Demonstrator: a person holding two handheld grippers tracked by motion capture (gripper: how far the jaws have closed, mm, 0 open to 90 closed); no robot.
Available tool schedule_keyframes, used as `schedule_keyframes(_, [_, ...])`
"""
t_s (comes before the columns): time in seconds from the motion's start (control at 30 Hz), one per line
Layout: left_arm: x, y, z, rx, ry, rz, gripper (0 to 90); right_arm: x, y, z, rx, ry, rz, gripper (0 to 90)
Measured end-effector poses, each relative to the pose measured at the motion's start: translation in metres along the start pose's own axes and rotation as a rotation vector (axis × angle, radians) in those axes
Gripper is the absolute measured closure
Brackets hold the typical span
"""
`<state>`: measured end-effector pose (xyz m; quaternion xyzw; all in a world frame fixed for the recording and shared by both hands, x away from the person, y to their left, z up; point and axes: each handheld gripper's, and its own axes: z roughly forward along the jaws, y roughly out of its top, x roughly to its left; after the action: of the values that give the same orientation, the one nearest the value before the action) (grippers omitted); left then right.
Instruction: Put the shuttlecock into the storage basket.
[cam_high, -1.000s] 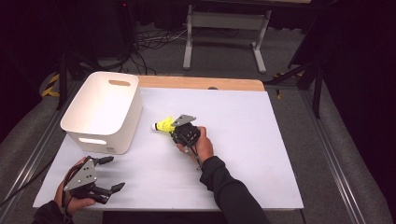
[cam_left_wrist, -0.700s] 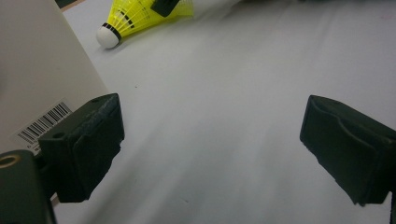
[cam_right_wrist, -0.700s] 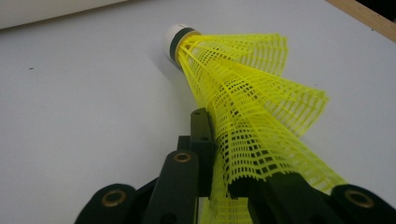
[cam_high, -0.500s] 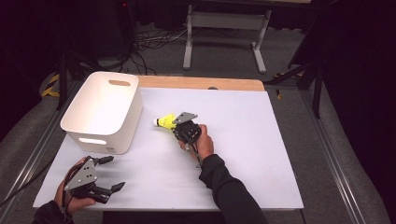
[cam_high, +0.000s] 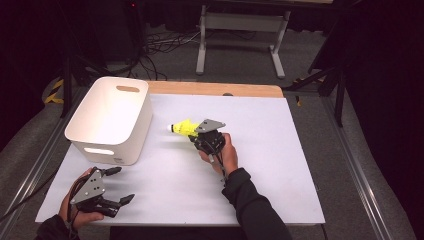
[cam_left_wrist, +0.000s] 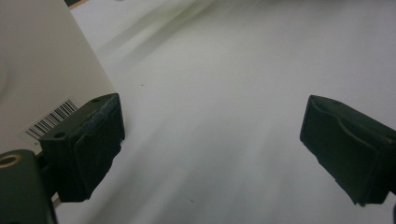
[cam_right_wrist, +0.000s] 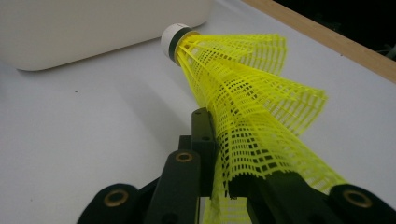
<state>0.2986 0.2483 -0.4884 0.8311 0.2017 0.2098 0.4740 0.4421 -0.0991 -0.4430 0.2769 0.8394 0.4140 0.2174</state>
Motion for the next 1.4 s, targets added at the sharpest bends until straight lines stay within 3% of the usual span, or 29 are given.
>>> schedule_keyframes(0.23, [0.0,0.0,0.002,0.007,0.001,-0.004,7.1,0.002,-0.005,-0.021,-0.02,0.043,-0.021,85.6])
schedule_keyframes(0.83, [-0.001,0.0,0.002,0.015,0.016,-0.007,8.1,0.019,-0.015,-0.043,-0.016,0.112,-0.097,85.6])
schedule_keyframes(1.4, [-0.009,0.007,0.014,0.042,0.036,0.001,13.3,0.033,-0.027,-0.064,-0.005,0.158,-0.153,85.5])
